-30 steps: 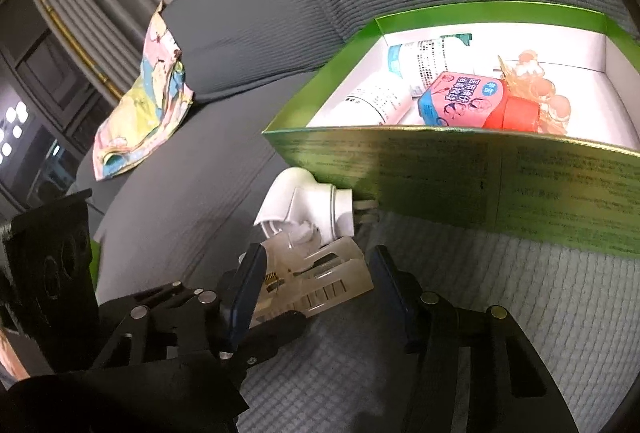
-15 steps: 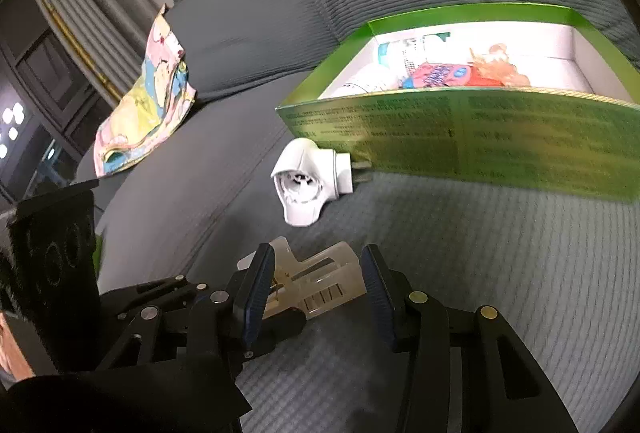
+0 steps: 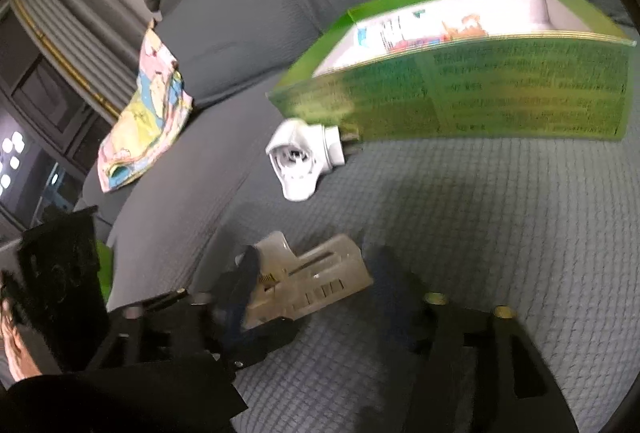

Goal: Organize rigid objects
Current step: 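Position the right gripper fingers around the translucent barcode clip, then close the right gripper on the translucent clip and lift it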

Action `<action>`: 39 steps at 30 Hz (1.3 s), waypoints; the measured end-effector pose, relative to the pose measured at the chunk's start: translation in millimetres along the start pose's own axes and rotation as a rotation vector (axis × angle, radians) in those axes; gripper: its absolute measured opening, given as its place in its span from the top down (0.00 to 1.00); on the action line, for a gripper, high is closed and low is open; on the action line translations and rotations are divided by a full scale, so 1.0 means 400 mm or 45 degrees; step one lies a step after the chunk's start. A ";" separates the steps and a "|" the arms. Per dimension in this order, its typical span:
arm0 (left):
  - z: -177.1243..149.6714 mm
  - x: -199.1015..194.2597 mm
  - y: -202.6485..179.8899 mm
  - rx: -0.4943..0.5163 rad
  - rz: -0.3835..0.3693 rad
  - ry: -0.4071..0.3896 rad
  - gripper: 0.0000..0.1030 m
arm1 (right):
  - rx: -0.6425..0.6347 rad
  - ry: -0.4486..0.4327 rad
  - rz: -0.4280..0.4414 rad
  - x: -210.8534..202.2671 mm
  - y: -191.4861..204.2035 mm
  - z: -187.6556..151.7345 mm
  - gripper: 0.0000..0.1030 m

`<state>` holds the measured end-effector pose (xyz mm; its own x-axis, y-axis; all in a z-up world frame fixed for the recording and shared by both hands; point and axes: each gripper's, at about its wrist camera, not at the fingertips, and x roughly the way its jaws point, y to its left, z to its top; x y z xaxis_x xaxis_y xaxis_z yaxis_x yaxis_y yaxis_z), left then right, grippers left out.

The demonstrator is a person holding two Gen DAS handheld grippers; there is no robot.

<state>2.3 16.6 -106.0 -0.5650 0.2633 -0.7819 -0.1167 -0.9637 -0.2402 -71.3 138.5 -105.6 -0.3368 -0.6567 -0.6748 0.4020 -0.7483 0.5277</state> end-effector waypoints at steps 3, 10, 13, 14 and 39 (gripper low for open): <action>-0.001 0.003 0.004 -0.002 0.003 0.003 0.65 | -0.043 0.006 0.000 0.014 0.012 -0.017 0.32; -0.001 -0.002 0.008 0.000 0.023 0.005 0.66 | -0.078 -0.036 -0.007 -0.005 0.014 -0.027 0.38; 0.004 -0.004 0.002 -0.002 -0.007 0.012 0.72 | -0.093 -0.053 -0.012 -0.014 0.023 -0.030 0.64; 0.007 -0.006 -0.002 0.006 -0.007 0.006 0.72 | -0.082 -0.061 0.048 -0.019 0.022 -0.029 0.74; 0.047 0.031 0.032 -0.109 -0.135 0.116 0.72 | -0.088 -0.035 0.082 -0.016 0.027 -0.019 0.91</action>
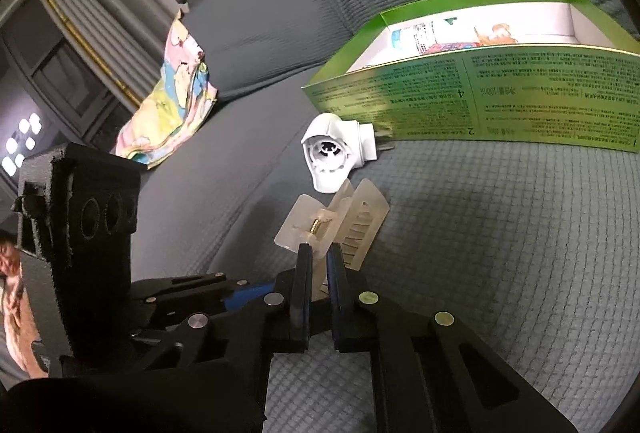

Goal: Organize rigid objects
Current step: 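Close the right gripper on the translucent clip and lift it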

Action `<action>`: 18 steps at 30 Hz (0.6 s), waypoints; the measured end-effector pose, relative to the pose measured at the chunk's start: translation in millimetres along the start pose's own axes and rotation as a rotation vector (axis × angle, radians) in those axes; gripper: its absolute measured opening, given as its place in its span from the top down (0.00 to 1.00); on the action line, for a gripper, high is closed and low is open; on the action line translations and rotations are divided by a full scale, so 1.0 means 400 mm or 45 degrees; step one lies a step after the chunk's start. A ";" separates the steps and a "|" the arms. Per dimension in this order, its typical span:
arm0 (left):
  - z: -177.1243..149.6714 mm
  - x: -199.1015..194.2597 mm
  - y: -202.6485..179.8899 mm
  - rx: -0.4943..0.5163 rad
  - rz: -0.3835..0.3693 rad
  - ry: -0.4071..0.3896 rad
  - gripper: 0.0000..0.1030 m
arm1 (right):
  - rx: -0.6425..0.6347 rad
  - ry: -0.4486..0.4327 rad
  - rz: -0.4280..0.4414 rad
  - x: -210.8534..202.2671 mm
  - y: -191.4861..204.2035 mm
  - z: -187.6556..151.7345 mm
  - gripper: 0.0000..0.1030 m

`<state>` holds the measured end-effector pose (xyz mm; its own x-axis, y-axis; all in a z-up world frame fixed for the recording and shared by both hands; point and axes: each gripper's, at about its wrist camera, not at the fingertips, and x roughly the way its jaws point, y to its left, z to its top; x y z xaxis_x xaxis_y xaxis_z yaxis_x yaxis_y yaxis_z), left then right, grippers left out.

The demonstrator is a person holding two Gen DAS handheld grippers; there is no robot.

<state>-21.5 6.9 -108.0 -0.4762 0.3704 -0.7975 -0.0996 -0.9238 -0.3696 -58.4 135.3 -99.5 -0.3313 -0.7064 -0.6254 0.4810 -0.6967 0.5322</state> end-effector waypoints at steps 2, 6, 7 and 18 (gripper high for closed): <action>0.001 -0.003 -0.018 0.039 0.070 -0.015 0.74 | 0.000 -0.005 0.006 0.000 0.000 0.002 0.91; 0.002 -0.019 -0.036 0.079 0.105 -0.059 0.77 | -0.008 -0.015 0.019 -0.006 0.006 0.003 0.95; 0.004 -0.027 -0.038 0.085 0.100 -0.070 0.77 | -0.002 -0.024 0.022 -0.012 0.005 0.005 0.95; 0.041 -0.054 -0.079 0.182 0.086 -0.118 0.77 | -0.044 -0.113 0.020 -0.093 0.036 0.058 0.95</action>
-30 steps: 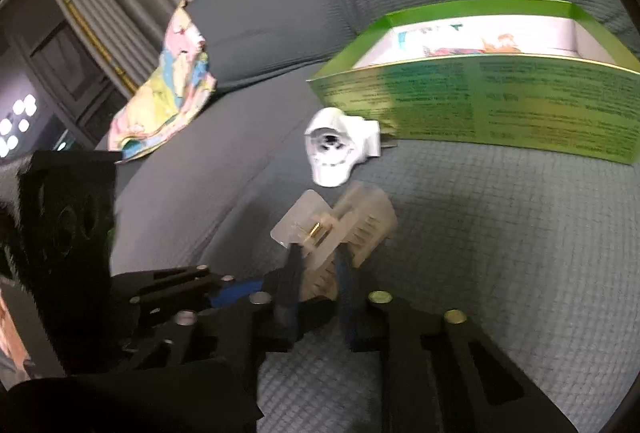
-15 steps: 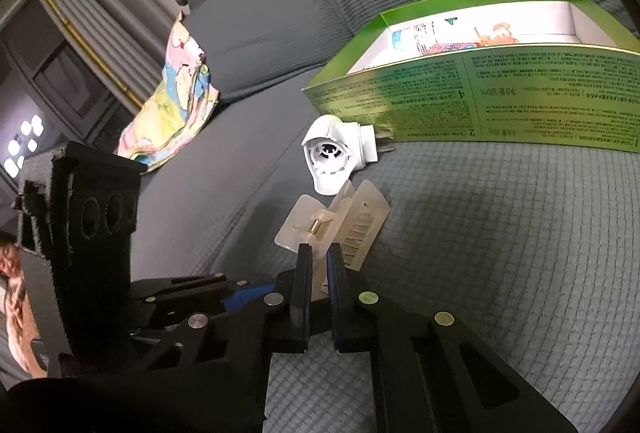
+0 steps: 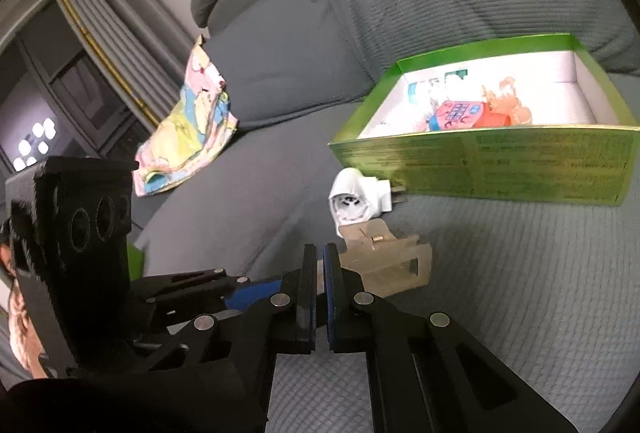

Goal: Organize rigid objects
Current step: 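Close the right gripper on the translucent clip and lift it, then carry the translucent clip with the right gripper over the green box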

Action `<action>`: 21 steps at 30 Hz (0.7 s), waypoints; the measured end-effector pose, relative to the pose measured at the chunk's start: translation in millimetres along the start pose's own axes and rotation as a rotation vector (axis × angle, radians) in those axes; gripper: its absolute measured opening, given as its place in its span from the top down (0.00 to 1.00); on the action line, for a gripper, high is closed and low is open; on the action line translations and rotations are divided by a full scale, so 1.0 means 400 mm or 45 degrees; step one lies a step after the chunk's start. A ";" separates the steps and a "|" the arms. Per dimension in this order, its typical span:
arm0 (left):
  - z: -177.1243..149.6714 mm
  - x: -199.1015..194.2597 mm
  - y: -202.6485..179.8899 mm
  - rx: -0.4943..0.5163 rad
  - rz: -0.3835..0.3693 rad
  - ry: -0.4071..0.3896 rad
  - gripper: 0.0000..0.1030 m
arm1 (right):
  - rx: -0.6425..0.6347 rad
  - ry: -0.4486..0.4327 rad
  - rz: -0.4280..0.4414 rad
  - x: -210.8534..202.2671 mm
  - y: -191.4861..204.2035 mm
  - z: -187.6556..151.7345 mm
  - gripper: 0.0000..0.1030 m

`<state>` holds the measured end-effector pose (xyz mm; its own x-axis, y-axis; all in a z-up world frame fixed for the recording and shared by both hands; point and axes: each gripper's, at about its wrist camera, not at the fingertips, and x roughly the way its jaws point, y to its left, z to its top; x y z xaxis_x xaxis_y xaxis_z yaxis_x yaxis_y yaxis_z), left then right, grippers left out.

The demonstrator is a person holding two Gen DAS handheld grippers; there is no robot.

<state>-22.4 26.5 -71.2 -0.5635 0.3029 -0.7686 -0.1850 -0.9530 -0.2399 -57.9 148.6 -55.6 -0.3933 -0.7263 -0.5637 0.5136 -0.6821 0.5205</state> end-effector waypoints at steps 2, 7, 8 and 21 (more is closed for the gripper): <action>-0.007 0.021 0.009 -0.012 0.008 0.027 0.77 | 0.019 0.013 -0.022 0.002 -0.010 0.000 0.95; -0.015 0.041 0.020 -0.041 -0.014 0.047 0.77 | 0.157 -0.031 -0.017 -0.014 -0.075 -0.018 0.62; -0.016 0.044 0.021 -0.042 -0.018 0.051 0.77 | 0.184 -0.029 -0.040 -0.010 -0.086 -0.018 0.30; -0.025 0.068 0.046 -0.105 -0.083 0.076 0.76 | 0.191 0.146 -0.115 0.154 -0.100 0.014 0.40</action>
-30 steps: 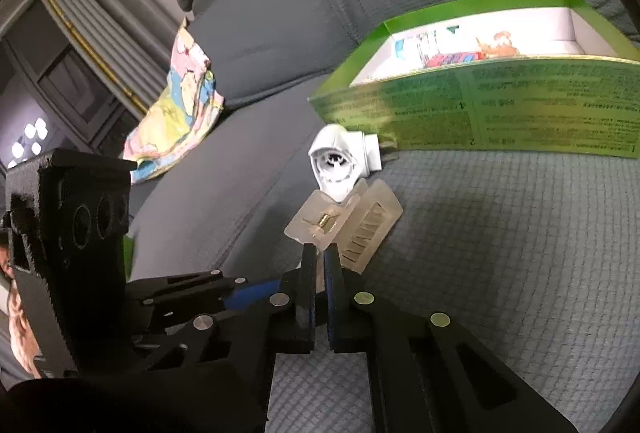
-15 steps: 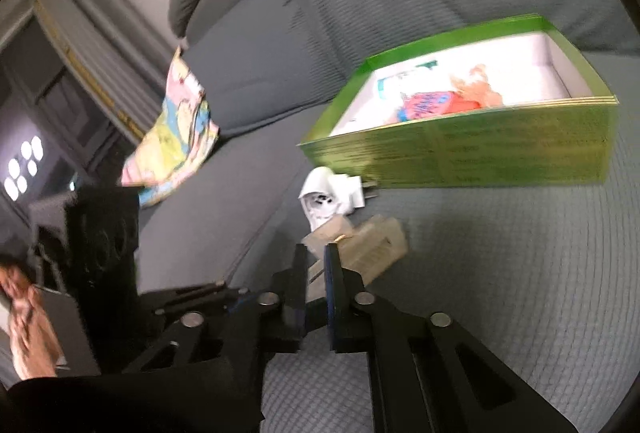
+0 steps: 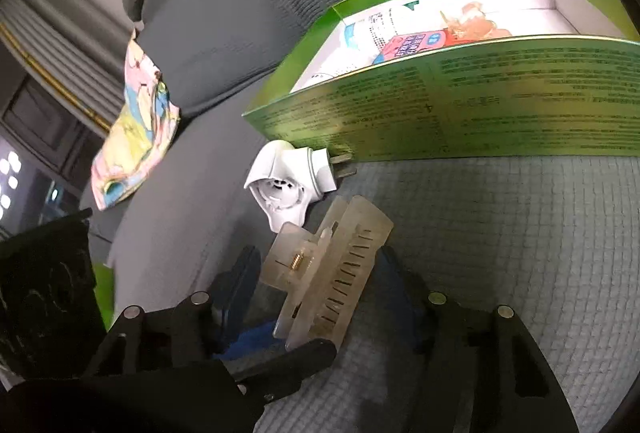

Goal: Organize rigid objects
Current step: 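Carry the translucent clip with the right gripper over the green box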

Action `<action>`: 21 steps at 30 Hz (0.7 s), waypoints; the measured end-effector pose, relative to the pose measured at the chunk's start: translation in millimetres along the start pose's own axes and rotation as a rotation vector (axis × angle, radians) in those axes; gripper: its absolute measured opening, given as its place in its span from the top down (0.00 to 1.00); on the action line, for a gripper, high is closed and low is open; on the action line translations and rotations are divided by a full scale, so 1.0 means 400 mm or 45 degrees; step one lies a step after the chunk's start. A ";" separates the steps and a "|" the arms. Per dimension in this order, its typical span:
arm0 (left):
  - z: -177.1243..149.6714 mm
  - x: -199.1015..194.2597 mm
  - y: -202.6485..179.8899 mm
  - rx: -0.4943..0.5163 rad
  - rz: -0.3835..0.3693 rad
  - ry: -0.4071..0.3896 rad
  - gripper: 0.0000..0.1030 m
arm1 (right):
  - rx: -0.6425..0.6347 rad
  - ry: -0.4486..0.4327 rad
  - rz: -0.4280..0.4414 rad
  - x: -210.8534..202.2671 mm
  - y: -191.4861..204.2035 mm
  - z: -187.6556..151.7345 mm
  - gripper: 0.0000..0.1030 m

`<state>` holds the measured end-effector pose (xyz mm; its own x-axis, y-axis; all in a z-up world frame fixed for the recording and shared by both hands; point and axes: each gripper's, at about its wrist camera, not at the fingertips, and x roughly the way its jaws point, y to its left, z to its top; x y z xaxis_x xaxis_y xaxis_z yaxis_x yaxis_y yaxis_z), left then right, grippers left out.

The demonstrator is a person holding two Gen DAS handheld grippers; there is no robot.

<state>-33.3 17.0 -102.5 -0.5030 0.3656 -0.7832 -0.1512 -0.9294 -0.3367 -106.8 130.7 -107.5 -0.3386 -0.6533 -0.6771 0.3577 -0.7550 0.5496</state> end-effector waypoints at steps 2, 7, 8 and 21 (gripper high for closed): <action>0.003 -0.001 -0.001 0.004 0.010 -0.002 0.76 | -0.008 -0.012 0.020 -0.009 0.003 0.000 0.50; -0.003 0.005 -0.025 0.039 0.005 0.000 0.76 | -0.028 -0.029 0.055 -0.034 0.003 -0.002 0.75; -0.003 0.008 -0.024 0.035 0.002 -0.001 0.76 | -0.027 -0.023 0.053 -0.035 -0.001 -0.001 0.75; 0.024 -0.063 -0.080 0.108 -0.007 -0.101 0.76 | -0.076 -0.105 0.127 -0.115 0.037 -0.003 0.77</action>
<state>-24.1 37.0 -66.9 -0.5673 0.3684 -0.7365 -0.2236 -0.9297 -0.2927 -84.9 149.5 -68.7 -0.3680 -0.7294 -0.5766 0.4433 -0.6828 0.5808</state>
